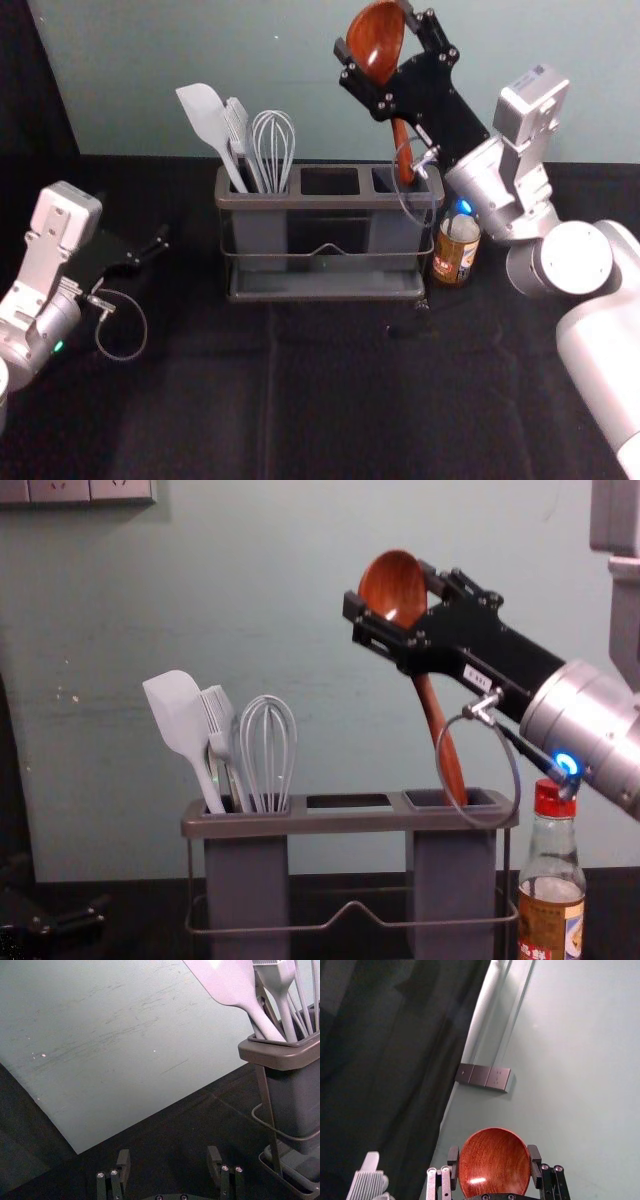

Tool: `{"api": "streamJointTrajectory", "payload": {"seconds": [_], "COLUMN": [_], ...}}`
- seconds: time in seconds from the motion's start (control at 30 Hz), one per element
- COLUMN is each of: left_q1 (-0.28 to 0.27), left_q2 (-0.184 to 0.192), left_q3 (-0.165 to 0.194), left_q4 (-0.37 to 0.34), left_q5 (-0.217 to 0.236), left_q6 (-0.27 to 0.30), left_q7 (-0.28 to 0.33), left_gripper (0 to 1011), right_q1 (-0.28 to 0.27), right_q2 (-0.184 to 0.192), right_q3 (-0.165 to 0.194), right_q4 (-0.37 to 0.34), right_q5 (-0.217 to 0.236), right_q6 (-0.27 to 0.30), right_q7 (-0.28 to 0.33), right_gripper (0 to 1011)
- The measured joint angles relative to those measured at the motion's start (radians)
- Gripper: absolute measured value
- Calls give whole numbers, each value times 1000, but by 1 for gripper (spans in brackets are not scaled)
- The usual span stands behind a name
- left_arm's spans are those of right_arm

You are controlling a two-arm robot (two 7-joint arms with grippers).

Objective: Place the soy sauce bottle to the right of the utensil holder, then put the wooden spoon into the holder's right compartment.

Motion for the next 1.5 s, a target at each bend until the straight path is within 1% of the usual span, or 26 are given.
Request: {"api": "streamJointTrajectory", "payload": {"seconds": [0.17, 0.33, 0.57, 0.97, 1.03, 1.13, 1.17, 1.2, 1.3, 1.4, 1.43, 1.5], "left_q1": [0, 0, 0, 0, 0, 0, 0, 0, 0, 0, 0, 0], "left_q2": [0, 0, 0, 0, 0, 0, 0, 0, 0, 0, 0, 0], "left_q3": [0, 0, 0, 0, 0, 0, 0, 0, 0, 0, 0, 0], "left_q4": [0, 0, 0, 0, 0, 0, 0, 0, 0, 0, 0, 0], "left_q5": [0, 0, 0, 0, 0, 0, 0, 0, 0, 0, 0, 0], "left_q6": [0, 0, 0, 0, 0, 0, 0, 0, 0, 0, 0, 0], "left_q7": [0, 0, 0, 0, 0, 0, 0, 0, 0, 0, 0, 0], "left_gripper": [1005, 1005, 1005, 1005, 1005, 1005, 1005, 1005, 1005, 1005, 1005, 1005], "right_q1": [-14, -34, -74, -115, -115, -108, -105, -102, -95, -103, -111, -145], "right_q2": [-6, -9, -8, -5, -7, -16, -18, -21, -29, -33, -33, -30], "right_q3": [0, 2, 12, 25, 28, 36, 37, 40, 50, 61, 64, 74], "right_q4": [18, 22, 19, 5, 5, 1, -2, -4, -24, -63, -76, -129], "right_q5": [-4, -6, -6, 0, 1, 4, 4, 6, 9, 11, 10, 2], "right_q6": [-9, -11, -16, -16, -18, -34, -38, -42, -51, -52, -51, -35], "right_q7": [-2, -7, -12, -15, -15, -18, -20, -22, -27, -39, -42, -60], "right_gripper": [840, 840, 839, 840, 855, 953, 964, 996, 1002, 1002, 1002, 1002]}}
